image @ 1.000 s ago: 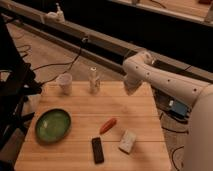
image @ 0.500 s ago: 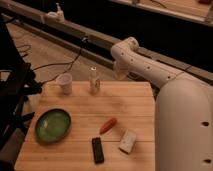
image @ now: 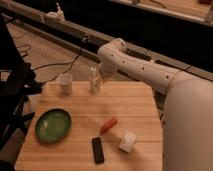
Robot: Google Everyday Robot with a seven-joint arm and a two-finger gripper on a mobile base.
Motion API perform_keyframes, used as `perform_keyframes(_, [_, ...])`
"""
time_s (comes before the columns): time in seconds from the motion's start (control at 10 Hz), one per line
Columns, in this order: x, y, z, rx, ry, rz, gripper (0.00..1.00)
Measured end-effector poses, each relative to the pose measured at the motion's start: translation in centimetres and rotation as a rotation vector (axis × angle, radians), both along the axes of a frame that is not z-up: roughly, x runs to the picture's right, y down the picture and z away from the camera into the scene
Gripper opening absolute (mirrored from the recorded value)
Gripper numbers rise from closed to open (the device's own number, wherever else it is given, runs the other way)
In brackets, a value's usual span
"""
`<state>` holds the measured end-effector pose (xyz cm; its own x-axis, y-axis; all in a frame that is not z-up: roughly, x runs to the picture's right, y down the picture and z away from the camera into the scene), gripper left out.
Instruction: Move the arm in a circular motion
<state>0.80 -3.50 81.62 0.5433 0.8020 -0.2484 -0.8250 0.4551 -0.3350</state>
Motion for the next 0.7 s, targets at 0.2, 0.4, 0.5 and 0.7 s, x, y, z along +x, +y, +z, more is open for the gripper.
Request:
perform_keyframes(0.2, [0.5, 3.0, -1.8, 0.010, -0.031, -0.031, 0.00])
perform_keyframes(0.4, [3.3, 5.4, -2.2, -0.003, -0.005, -0.021, 0.00])
perform_keyframes(0.5, [5.2, 6.0, -1.9, -0.009, 0.026, -0.007, 0.00])
perform_keyframes(0.7, [10.9, 6.1, -0.3, -0.012, 0.141, 0.053, 0.00])
